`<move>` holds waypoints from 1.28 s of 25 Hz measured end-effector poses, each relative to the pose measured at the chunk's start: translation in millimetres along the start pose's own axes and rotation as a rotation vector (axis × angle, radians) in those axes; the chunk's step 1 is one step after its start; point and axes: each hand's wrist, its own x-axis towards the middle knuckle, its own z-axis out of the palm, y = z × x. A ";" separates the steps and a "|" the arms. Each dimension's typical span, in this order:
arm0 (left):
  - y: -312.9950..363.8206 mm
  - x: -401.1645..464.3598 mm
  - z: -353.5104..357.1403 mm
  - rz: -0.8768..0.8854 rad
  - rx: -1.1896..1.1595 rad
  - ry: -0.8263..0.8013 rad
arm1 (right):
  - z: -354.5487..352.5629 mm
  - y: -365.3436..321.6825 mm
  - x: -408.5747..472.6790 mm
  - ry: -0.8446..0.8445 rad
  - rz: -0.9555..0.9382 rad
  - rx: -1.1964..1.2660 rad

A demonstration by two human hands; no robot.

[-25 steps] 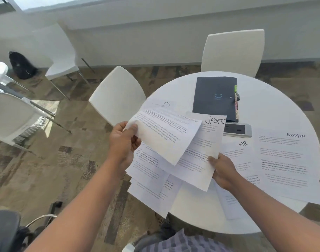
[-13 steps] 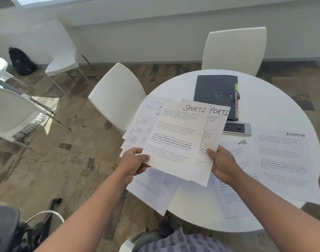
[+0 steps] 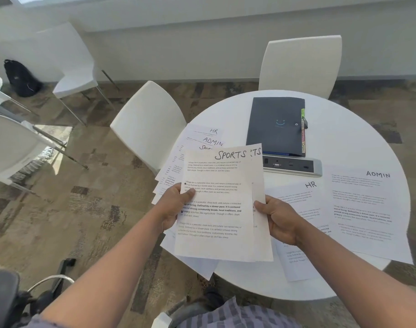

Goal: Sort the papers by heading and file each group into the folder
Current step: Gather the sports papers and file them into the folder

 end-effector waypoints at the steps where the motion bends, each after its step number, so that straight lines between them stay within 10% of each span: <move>1: -3.5 0.1 3.2 0.000 -0.023 -0.008 | 2.1 -0.5 -1.3 -0.002 -0.001 0.007; 21: -24.3 -3.5 40.7 0.295 -0.002 0.033 | -1.0 6.0 1.0 0.207 -0.258 -0.348; 32: -54.1 -3.0 46.9 0.158 0.163 -0.050 | -14.9 27.7 -5.7 0.237 -0.281 -0.509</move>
